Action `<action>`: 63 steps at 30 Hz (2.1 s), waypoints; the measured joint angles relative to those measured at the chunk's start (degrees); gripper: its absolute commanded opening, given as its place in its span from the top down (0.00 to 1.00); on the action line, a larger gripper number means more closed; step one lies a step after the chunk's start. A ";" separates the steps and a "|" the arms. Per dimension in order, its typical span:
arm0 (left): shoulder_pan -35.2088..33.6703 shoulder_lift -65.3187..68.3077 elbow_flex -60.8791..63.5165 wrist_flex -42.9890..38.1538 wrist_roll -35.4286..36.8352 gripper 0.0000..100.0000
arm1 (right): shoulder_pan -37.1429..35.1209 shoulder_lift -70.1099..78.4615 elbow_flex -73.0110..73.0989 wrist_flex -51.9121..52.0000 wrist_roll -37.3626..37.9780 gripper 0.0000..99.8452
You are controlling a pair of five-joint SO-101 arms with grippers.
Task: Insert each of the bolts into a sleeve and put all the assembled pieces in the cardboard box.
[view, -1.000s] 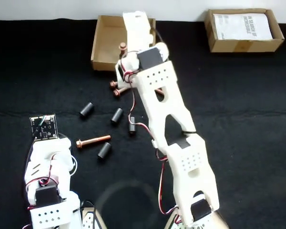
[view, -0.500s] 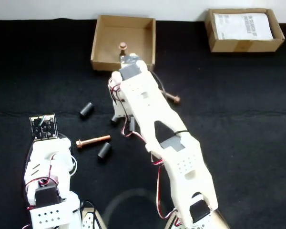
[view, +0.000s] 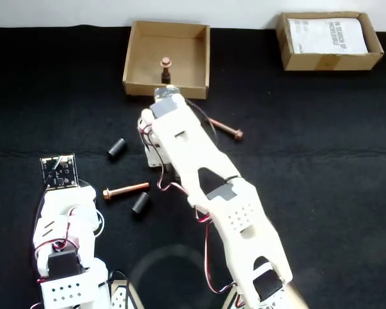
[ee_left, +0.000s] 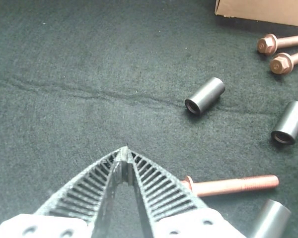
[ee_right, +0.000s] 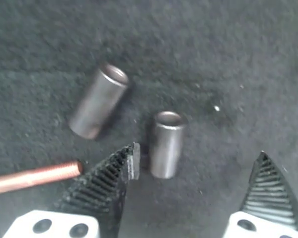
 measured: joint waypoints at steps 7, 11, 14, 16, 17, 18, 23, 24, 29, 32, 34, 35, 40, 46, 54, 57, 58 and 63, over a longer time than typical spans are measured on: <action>0.00 0.00 0.00 0.00 0.00 0.99 | 0.00 2.73 0.09 -5.45 0.00 0.79; 0.00 0.00 0.00 0.00 0.00 0.99 | 0.09 4.75 0.00 -7.56 0.00 0.92; 0.00 0.00 0.00 0.00 0.00 0.99 | 0.35 6.24 -0.09 -7.82 0.00 1.00; 0.00 0.00 0.00 0.00 0.00 0.99 | 0.62 6.86 -0.09 -7.82 0.00 0.99; 0.00 0.00 0.00 0.00 0.00 0.99 | 0.62 7.12 -0.09 -7.82 0.00 0.99; 0.00 0.00 0.00 0.00 0.00 0.99 | 0.62 7.30 -0.18 -7.82 0.00 0.99; 0.00 0.00 0.00 0.00 0.00 0.99 | 1.05 7.30 -0.18 -7.82 0.00 0.99; 0.00 0.00 0.00 0.00 0.00 0.99 | 1.05 7.30 -0.18 -7.82 0.00 0.99; 0.00 0.00 0.00 0.00 0.00 0.99 | 1.58 7.91 -4.66 -4.75 0.00 0.99; 0.00 0.00 0.00 0.00 0.00 0.99 | 2.29 8.53 -10.81 -1.32 0.00 0.99; 0.00 0.00 0.00 0.00 0.00 0.99 | 2.73 8.79 -16.88 0.09 0.00 0.99; 0.00 0.00 0.00 0.00 0.00 0.99 | 2.99 8.70 -20.57 1.93 0.00 0.99; 0.00 0.00 0.00 0.00 0.00 0.99 | 6.24 8.62 -40.44 3.43 0.00 0.99; 0.00 0.00 0.00 0.00 0.00 0.99 | 10.73 8.44 -54.42 3.96 4.92 0.99; 0.00 0.00 0.00 0.00 0.00 0.99 | 17.32 -5.80 -54.77 8.44 5.80 0.99; 0.00 0.00 0.00 0.44 0.00 0.99 | 22.77 -13.80 -54.77 8.44 5.80 0.99; 0.00 0.00 0.00 1.14 0.00 0.99 | 24.79 -16.62 -54.77 8.53 5.80 0.99; 0.00 0.00 0.00 4.40 0.00 0.99 | 36.92 -26.81 -55.91 8.79 5.80 0.99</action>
